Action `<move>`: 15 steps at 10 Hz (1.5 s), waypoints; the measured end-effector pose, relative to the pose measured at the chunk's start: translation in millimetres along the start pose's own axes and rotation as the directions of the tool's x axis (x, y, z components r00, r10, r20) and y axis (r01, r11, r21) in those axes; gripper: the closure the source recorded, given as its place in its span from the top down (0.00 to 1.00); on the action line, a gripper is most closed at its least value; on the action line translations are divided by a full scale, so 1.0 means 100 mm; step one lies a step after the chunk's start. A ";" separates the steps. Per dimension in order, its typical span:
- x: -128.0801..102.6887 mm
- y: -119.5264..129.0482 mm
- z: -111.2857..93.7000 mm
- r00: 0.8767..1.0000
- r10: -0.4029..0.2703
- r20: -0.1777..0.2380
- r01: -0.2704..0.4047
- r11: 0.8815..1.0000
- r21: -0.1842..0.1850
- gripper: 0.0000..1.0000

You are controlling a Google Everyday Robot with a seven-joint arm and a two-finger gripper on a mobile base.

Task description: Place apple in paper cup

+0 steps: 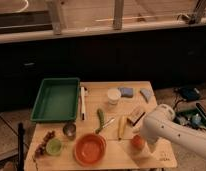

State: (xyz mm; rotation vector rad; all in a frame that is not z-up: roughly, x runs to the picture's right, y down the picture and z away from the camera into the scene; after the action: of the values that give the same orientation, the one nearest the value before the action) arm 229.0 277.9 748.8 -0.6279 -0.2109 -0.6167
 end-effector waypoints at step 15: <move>0.00 -0.08 -0.16 0.997 -0.077 -0.004 0.077 0.997 -0.023 0.48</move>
State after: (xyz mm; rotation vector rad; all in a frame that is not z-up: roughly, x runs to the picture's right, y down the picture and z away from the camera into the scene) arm 224.0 263.2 740.1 -0.6420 -0.2246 -0.6956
